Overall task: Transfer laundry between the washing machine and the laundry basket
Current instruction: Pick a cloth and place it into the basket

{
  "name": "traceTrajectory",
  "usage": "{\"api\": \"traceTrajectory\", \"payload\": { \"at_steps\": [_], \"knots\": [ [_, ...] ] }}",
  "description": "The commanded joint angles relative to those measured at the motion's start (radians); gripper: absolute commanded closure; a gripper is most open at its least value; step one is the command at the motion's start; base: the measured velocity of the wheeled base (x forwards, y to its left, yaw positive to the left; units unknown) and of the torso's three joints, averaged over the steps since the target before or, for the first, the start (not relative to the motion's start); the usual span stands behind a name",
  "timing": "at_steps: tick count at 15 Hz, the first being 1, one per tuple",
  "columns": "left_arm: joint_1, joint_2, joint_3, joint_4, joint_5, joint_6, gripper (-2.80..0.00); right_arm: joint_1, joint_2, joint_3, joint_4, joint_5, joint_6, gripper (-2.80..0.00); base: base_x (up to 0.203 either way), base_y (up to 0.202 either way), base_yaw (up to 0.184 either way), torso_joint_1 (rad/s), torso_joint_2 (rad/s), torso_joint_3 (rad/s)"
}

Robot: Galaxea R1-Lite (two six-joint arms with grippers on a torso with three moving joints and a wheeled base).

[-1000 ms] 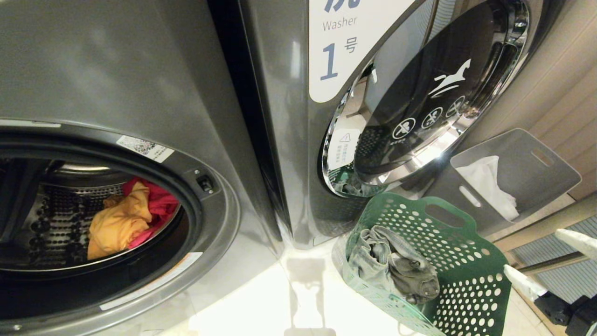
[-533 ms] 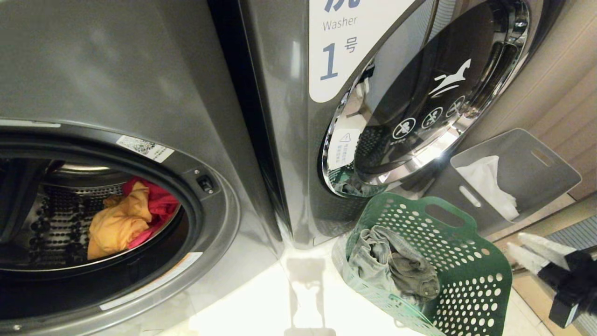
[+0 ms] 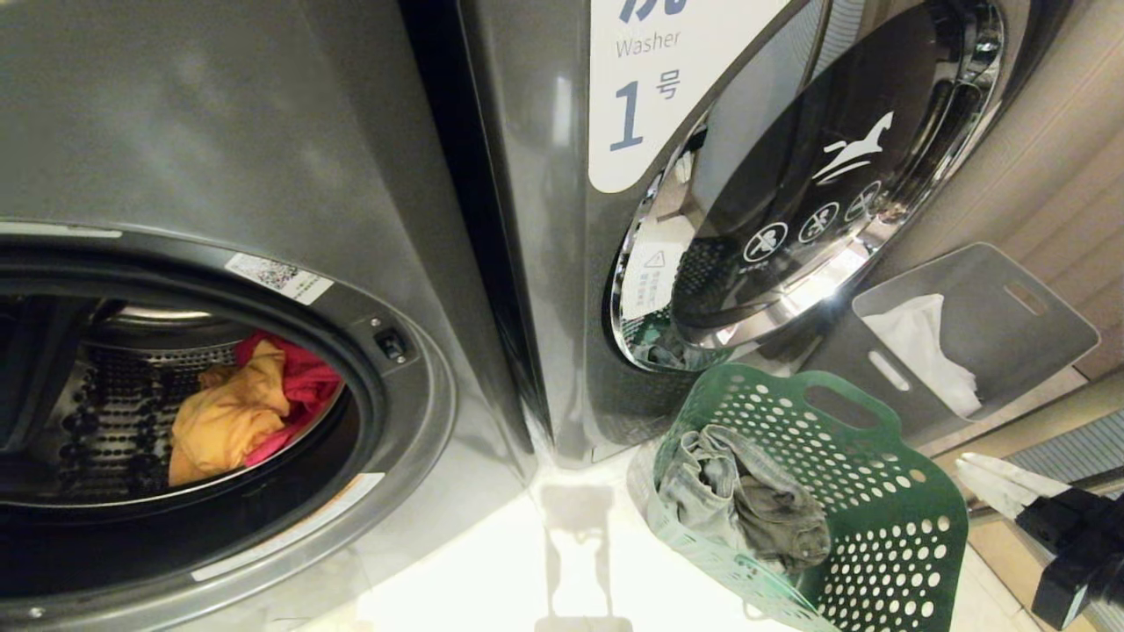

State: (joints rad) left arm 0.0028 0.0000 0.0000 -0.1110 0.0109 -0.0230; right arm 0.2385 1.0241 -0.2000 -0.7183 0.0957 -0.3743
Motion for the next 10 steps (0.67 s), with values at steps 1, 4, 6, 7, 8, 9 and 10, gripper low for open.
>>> {"api": "traceTrajectory", "payload": {
  "at_steps": [1, 4, 6, 7, 8, 9, 10],
  "knots": [
    [0.000, 0.002, 0.040, -0.001, 0.001, 0.000, 0.00, 0.001, -0.008, 0.007, -0.004, 0.001, -0.002, 0.00, 0.003, -0.001, 0.079, -0.001, 0.01, 0.002],
    [0.000, 0.002, 0.040, -0.001, 0.000, -0.001, 0.00, -0.001, -0.007, 0.008, -0.006, 0.001, 0.001, 0.00, 0.003, -0.007, 0.169, 0.003, 0.00, 0.004],
    [0.000, 0.002, 0.040, -0.001, 0.001, 0.000, 0.00, 0.001, -0.005, 0.007, -0.006, 0.000, 0.001, 0.00, 0.004, -0.009, 0.180, 0.001, 0.00, 0.002],
    [0.000, 0.002, 0.040, -0.001, 0.000, -0.001, 0.00, -0.001, -0.002, 0.007, -0.006, 0.001, 0.001, 0.00, 0.001, -0.012, 0.181, 0.002, 0.00, 0.002],
    [0.000, 0.002, 0.040, -0.001, 0.001, 0.000, 0.00, 0.000, -0.001, 0.007, -0.006, 0.001, 0.001, 0.00, 0.000, -0.005, 0.182, -0.002, 0.00, -0.002],
    [0.000, 0.002, 0.040, -0.001, 0.001, 0.000, 0.00, -0.001, -0.001, 0.007, -0.006, 0.001, 0.001, 0.00, 0.000, -0.011, 0.177, 0.005, 0.00, 0.002],
    [0.000, 0.002, 0.040, -0.001, 0.000, -0.002, 0.00, 0.000, 0.001, 0.007, -0.007, 0.001, 0.001, 0.00, 0.000, -0.009, 0.176, -0.002, 0.00, -0.001]
  ]
}}
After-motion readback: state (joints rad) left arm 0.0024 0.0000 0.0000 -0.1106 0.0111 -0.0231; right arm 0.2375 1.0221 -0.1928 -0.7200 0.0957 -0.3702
